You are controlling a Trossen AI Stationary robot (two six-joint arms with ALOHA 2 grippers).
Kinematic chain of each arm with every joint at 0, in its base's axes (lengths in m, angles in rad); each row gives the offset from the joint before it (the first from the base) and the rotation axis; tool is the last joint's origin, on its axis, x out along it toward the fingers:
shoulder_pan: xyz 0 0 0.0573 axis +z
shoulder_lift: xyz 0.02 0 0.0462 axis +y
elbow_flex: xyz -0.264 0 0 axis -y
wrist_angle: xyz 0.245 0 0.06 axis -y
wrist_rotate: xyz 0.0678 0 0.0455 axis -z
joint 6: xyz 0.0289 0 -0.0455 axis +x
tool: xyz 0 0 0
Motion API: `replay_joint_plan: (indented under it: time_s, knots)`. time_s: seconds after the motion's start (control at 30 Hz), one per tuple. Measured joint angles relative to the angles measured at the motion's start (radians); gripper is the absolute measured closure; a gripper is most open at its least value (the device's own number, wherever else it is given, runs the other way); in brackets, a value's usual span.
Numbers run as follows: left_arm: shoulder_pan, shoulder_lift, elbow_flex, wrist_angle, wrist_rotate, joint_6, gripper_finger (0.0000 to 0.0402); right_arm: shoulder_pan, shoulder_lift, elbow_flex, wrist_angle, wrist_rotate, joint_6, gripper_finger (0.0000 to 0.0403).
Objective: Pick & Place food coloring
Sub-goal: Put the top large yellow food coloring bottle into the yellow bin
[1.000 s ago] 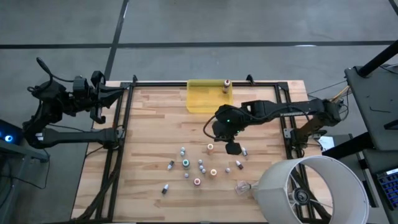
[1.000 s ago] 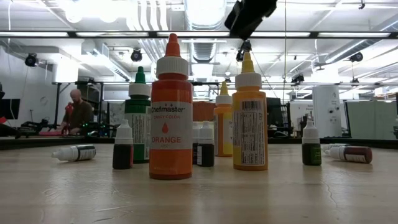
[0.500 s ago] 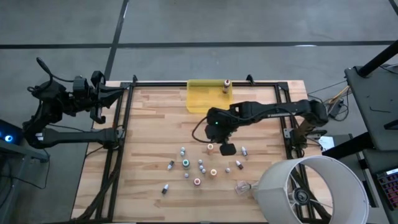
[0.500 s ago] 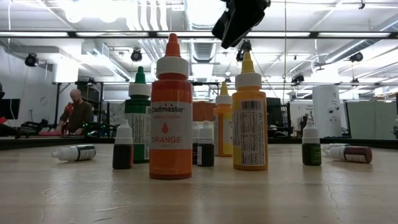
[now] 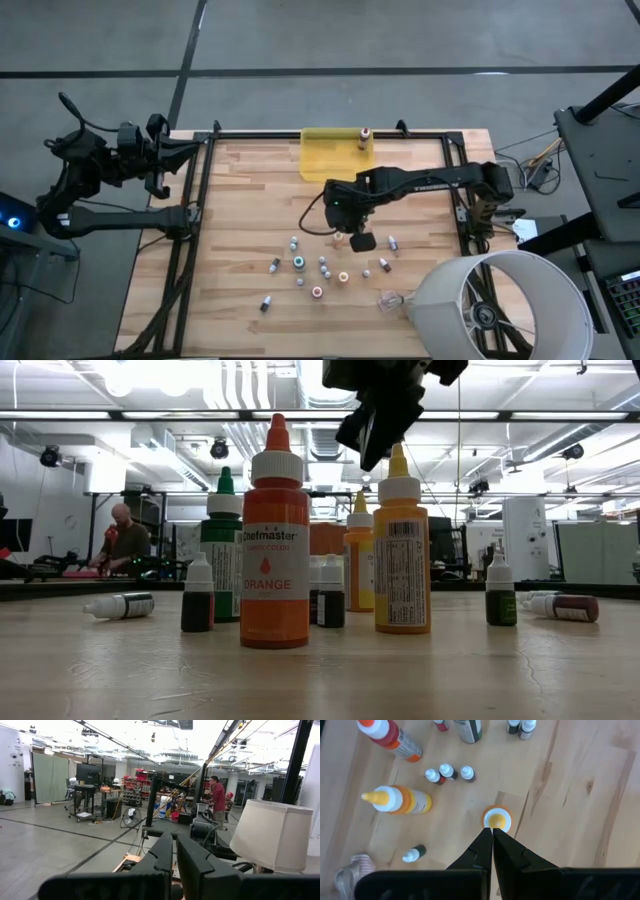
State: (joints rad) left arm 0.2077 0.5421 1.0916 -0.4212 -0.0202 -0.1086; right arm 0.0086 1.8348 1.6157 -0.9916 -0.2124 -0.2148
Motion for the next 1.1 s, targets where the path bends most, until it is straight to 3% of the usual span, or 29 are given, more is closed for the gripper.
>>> replay_joint_plan:
  time_s: [0.33,0.77,1.1]
  knots:
    - [0.000,0.000,0.000,0.000,0.000,0.000,0.0401,-0.006,0.014,0.000,0.002,0.057,0.029,0.0387]
    - [0.000,0.000,0.000,0.000,0.000,0.000,0.0401,-0.019,0.014,0.000,0.002,0.056,0.084,0.0259]
    - [0.000,0.000,0.000,0.000,0.000,0.000,0.0401,-0.018,0.014,-0.001,0.062,0.004,0.057,0.0212]
